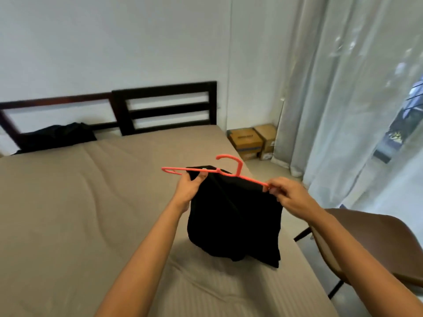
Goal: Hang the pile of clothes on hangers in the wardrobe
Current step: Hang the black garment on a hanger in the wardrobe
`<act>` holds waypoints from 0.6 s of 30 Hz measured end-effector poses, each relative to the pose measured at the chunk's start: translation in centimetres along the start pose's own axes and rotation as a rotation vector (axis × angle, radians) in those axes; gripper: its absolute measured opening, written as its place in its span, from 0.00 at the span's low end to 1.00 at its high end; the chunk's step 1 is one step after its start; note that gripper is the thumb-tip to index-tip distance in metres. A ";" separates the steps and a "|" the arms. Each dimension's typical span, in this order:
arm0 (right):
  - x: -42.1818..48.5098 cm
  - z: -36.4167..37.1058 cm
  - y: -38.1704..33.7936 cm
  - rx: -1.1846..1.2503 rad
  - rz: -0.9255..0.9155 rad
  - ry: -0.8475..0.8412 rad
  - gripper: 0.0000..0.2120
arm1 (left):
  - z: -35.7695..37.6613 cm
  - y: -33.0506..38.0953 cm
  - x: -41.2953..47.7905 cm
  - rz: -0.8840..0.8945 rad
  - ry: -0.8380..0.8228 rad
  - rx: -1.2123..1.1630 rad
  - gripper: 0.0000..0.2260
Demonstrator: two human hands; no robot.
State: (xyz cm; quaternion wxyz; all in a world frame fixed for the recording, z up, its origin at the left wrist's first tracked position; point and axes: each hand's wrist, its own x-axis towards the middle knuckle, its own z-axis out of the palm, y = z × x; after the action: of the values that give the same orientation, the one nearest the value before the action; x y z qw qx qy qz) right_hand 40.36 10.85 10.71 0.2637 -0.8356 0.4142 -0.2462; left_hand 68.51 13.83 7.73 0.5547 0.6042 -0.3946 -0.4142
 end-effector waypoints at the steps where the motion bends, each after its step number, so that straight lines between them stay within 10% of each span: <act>1: -0.2 0.1 -0.5 0.005 -0.013 -0.025 0.19 | 1.1 1.2 -0.2 -0.013 -0.002 -0.057 0.09; 18: 3.2 -11.5 -8.5 0.278 -0.056 0.140 0.09 | 2.9 15.2 -5.4 0.282 0.435 0.421 0.13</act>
State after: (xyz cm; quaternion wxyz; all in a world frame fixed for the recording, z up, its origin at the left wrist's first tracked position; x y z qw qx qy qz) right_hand 39.62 9.92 25.36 0.3402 -0.7832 0.3699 -0.3662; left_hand 63.66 16.81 23.09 0.5409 0.7193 -0.4232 -0.1041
